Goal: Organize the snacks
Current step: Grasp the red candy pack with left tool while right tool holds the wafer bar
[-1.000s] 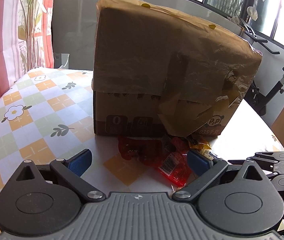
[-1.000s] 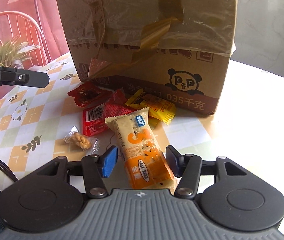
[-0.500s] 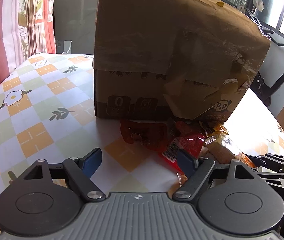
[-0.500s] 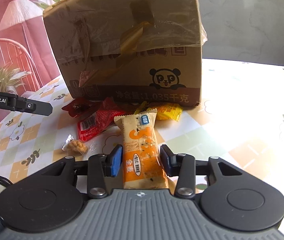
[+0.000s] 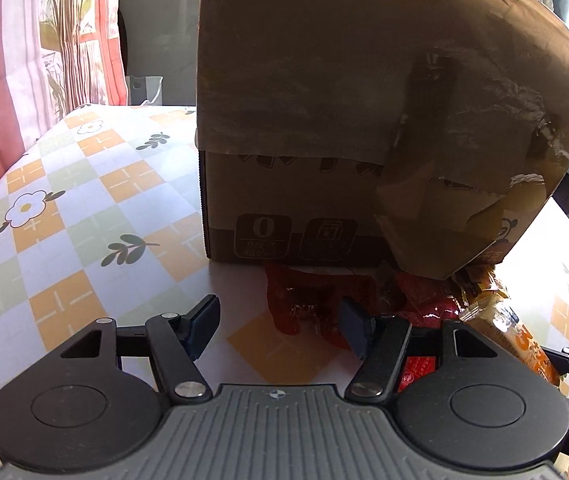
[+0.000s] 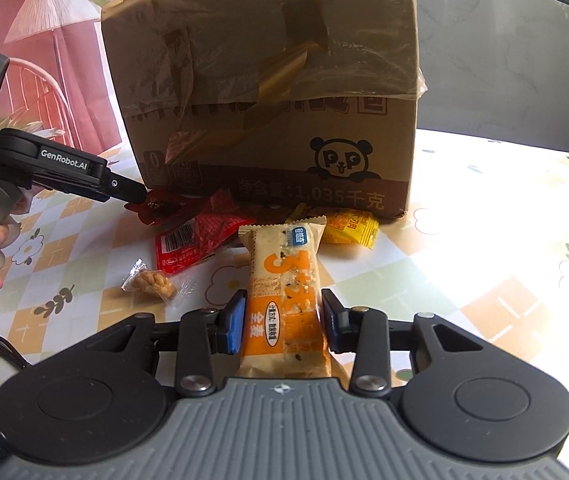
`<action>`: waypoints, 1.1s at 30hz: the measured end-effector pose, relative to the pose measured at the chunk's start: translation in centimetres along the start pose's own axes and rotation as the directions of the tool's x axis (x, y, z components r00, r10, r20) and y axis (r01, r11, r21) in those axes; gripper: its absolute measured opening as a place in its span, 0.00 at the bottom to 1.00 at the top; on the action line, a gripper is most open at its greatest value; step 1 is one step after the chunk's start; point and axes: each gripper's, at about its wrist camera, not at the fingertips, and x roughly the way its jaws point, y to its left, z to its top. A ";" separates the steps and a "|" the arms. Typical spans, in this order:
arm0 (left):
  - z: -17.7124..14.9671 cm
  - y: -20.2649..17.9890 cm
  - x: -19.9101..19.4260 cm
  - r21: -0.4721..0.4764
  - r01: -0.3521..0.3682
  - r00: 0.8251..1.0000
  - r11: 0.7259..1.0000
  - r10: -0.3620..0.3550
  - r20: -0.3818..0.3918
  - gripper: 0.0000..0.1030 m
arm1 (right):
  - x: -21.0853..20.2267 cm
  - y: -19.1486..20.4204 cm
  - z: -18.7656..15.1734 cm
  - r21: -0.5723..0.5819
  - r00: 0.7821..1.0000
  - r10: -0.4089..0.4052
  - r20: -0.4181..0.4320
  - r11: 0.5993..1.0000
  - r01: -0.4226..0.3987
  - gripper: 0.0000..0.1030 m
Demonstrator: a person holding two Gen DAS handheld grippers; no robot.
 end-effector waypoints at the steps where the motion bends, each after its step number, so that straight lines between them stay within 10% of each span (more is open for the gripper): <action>1: 0.1 0.0 0.2 -0.004 0.007 1.000 1.000 -0.007 0.000 0.65 | 0.0 0.0 0.0 0.003 1.000 0.002 0.001 1.000 -0.002 0.39; 18: -0.3 -2.2 3.2 0.076 -0.061 0.998 0.995 0.061 0.004 0.54 | 0.0 -0.2 -0.1 0.022 1.000 0.012 0.006 1.000 -0.012 0.39; 22: -0.9 -2.9 2.3 0.098 -0.035 0.999 0.995 0.035 0.008 0.26 | -0.1 -0.2 -0.1 0.024 1.000 0.013 0.006 1.000 -0.013 0.39; 33: -3.1 -2.9 -1.5 0.113 0.038 0.998 0.993 -0.044 0.049 0.17 | -0.1 -0.2 0.0 0.034 1.000 0.017 0.008 0.999 -0.018 0.39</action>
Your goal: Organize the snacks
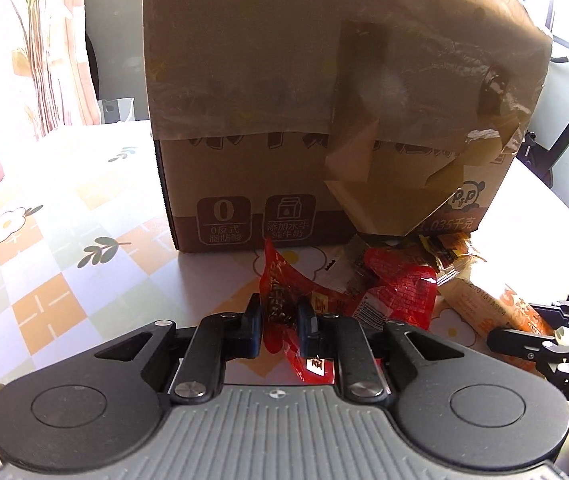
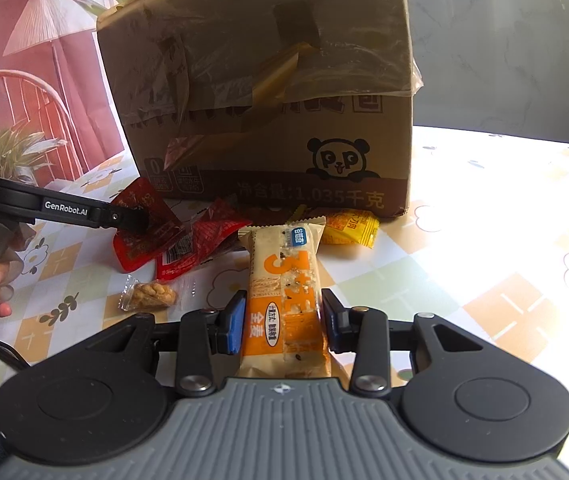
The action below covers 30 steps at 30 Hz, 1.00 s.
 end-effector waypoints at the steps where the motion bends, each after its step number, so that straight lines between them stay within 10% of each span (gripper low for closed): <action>1: -0.1 0.0 -0.4 0.002 0.006 1.000 1.000 -0.006 0.004 0.17 | 0.0 0.0 0.0 0.000 1.000 0.000 0.000 1.000 0.000 0.39; 21: 0.3 2.7 -6.1 0.016 -0.009 0.994 1.000 0.007 0.108 0.17 | -3.7 0.4 0.9 0.021 0.996 -0.020 0.092 1.000 0.018 0.38; 30: 4.1 3.6 -11.5 0.069 -0.040 0.957 0.997 0.018 0.290 0.17 | -8.9 1.0 6.7 -0.008 0.960 0.004 0.279 1.000 -0.001 0.38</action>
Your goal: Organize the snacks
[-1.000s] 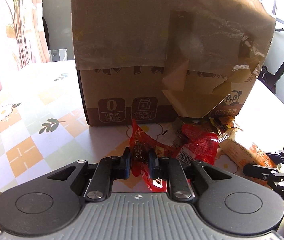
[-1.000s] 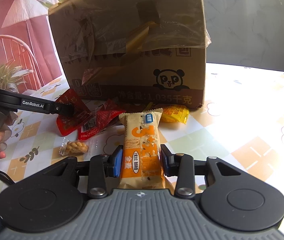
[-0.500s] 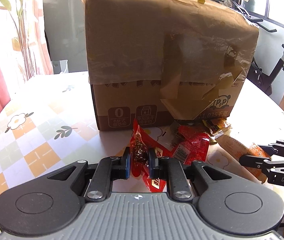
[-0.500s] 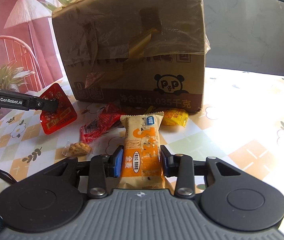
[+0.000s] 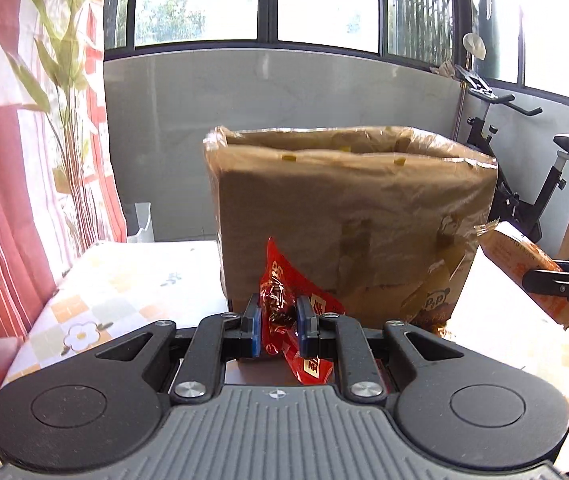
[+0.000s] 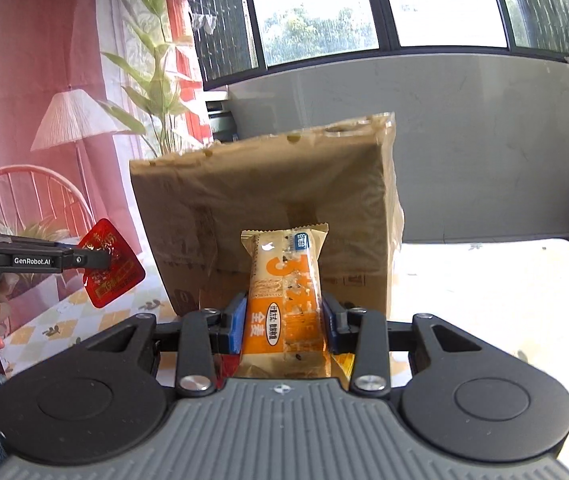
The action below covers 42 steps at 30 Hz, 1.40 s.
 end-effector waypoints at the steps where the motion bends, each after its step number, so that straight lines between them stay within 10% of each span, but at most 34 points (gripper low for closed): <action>1: 0.9 0.1 -0.5 0.008 -0.001 1.000 1.000 0.001 0.025 0.17 | -0.2 0.1 1.0 -0.011 1.000 0.000 0.022 1.000 0.001 0.38; 10: 8.8 0.4 -0.9 0.029 0.039 0.988 0.999 -0.043 0.150 0.17 | 1.7 0.9 10.2 -0.100 0.994 0.033 0.106 0.995 -0.022 0.38; 22: 14.5 -0.3 7.1 0.032 0.014 0.991 0.999 -0.018 0.129 0.18 | 13.3 0.0 15.3 -0.167 0.995 -0.089 -0.053 0.983 0.080 0.38; 26: 12.9 0.3 5.5 0.004 0.028 0.992 1.000 -0.029 0.126 0.25 | 13.4 -0.1 14.7 -0.143 0.997 -0.060 -0.055 0.988 0.052 0.38; 28: 11.6 0.9 4.5 -0.022 0.043 0.990 0.999 -0.040 0.133 0.59 | 12.9 0.1 14.3 -0.151 0.998 -0.053 -0.040 0.987 0.047 0.38; 30: 10.1 1.4 3.9 -0.033 0.068 0.989 0.997 -0.063 0.133 0.71 | 12.4 0.3 14.0 -0.156 0.998 -0.043 -0.036 0.987 0.037 0.38; 42: -1.9 2.5 7.8 -0.016 0.162 0.978 0.987 -0.163 -0.129 0.76 | 12.6 0.0 13.7 -0.140 0.998 -0.043 -0.045 0.989 0.036 0.38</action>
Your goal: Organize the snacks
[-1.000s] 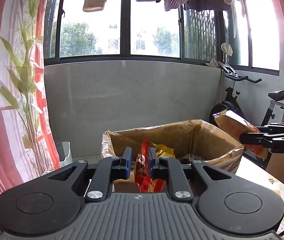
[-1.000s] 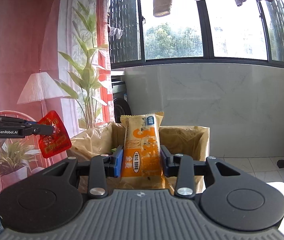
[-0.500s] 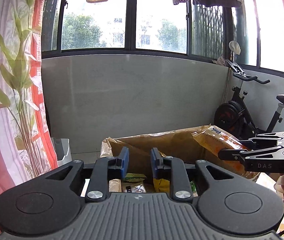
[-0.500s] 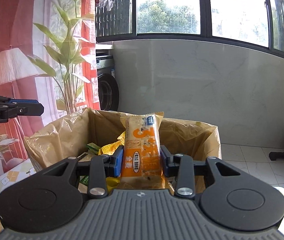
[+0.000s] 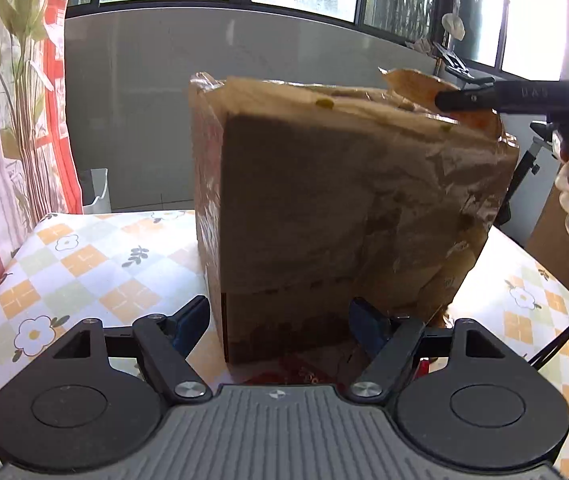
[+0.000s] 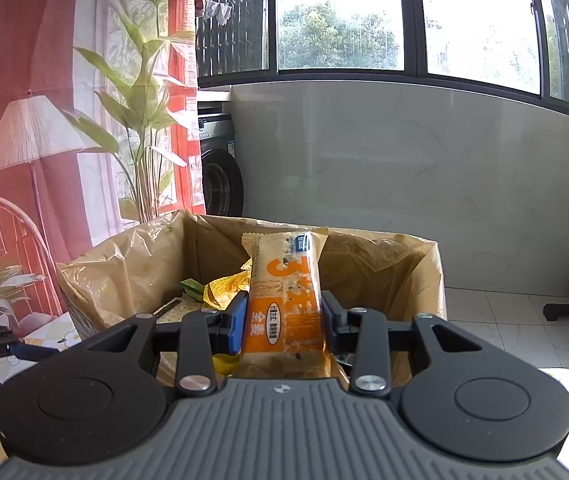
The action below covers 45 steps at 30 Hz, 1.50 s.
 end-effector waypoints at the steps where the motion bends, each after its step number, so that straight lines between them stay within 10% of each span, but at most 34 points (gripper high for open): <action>1: -0.8 -0.2 1.0 0.036 0.000 1.000 0.999 0.001 -0.025 0.75 | 0.1 0.0 0.0 0.001 1.000 0.000 0.000 1.000 0.000 0.38; 11: -3.4 -1.1 6.6 0.195 0.050 0.987 0.980 -0.019 -0.159 0.65 | 0.2 -0.3 -0.1 0.020 1.000 0.004 -0.005 1.000 -0.003 0.38; 30: -4.9 0.9 7.9 0.114 0.027 0.979 0.993 -0.003 -0.205 0.60 | 0.4 -0.5 -0.3 0.032 1.000 0.011 -0.008 0.999 -0.010 0.38; 39: -5.2 -0.7 5.7 0.115 0.000 0.991 0.993 0.016 -0.136 0.17 | 0.3 -0.6 -0.4 0.031 1.000 0.014 -0.004 0.999 -0.014 0.38; 45: -4.8 -0.9 2.9 0.083 0.050 0.995 0.995 -0.042 -0.090 0.11 | 0.1 -0.6 -0.4 0.034 1.000 0.016 -0.001 0.999 -0.016 0.38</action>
